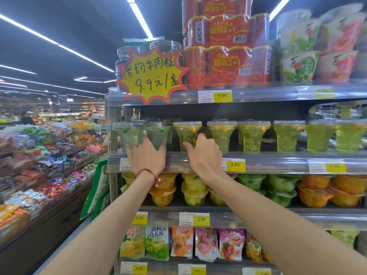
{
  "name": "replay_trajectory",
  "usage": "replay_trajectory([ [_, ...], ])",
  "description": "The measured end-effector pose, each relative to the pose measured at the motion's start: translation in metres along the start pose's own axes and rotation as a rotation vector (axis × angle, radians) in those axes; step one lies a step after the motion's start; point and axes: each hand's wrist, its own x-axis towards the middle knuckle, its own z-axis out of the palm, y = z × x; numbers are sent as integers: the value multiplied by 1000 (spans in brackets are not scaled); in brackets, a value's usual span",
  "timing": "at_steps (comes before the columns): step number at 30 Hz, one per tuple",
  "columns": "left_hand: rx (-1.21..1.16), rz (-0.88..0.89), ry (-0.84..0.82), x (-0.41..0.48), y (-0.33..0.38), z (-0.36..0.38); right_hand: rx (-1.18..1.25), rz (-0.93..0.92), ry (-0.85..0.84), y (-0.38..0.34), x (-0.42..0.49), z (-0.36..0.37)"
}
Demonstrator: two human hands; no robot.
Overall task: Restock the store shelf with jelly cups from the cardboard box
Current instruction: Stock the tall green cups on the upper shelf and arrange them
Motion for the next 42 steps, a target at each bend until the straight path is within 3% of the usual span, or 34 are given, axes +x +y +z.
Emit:
replay_trajectory([
  [5, 14, 39, 21, -6, -3, -4, 20, -24, 69, -5, -11, 16],
  [9, -214, 80, 172, -14, -16, -11, 114, 22, 49, -20, -29, 28],
  [13, -257, -35, 301, -5, -34, -24, 145, -10, 87, -41, -50, 39],
  [17, -157, -204, 213, 7, -41, -29, 135, -126, 105, -55, -54, 46],
  [25, 45, -194, 6, 28, -49, -19, 36, -213, -21, -63, -46, 55],
  [42, -37, -105, 50, 28, -60, -19, -59, -272, -33, -52, -42, 62],
])
